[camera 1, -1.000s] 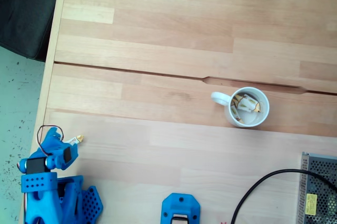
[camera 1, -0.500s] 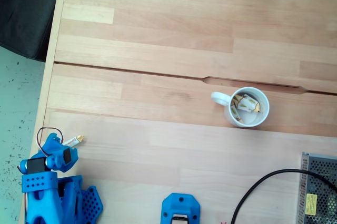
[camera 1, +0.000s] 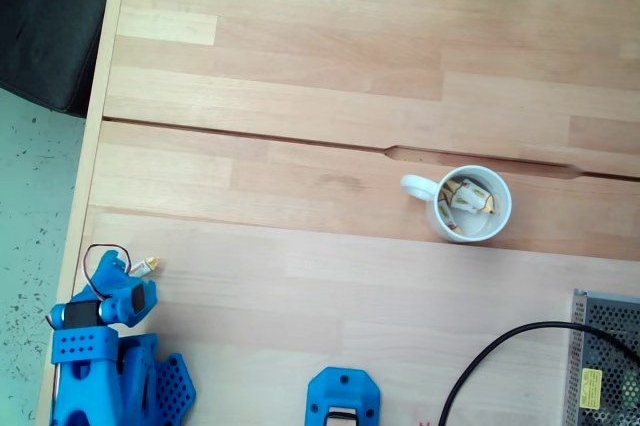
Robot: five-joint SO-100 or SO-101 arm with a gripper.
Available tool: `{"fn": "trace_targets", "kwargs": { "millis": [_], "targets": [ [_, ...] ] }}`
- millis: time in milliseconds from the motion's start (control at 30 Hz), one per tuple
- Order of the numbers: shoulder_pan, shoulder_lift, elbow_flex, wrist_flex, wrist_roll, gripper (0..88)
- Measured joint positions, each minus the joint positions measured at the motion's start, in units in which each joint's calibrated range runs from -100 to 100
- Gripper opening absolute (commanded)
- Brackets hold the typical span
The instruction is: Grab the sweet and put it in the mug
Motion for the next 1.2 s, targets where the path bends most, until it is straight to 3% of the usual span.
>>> {"fn": "trace_targets", "kwargs": {
  "millis": [300, 767, 1200],
  "targets": [
    [0.4, 0.0, 0.4, 0.0, -0.3, 28.8],
    [0.4, -0.1, 1.2, 0.0, -0.4, 3.8],
    [1.4, -0.5, 0.9, -0.7, -0.2, 3.4]
  ]
}}
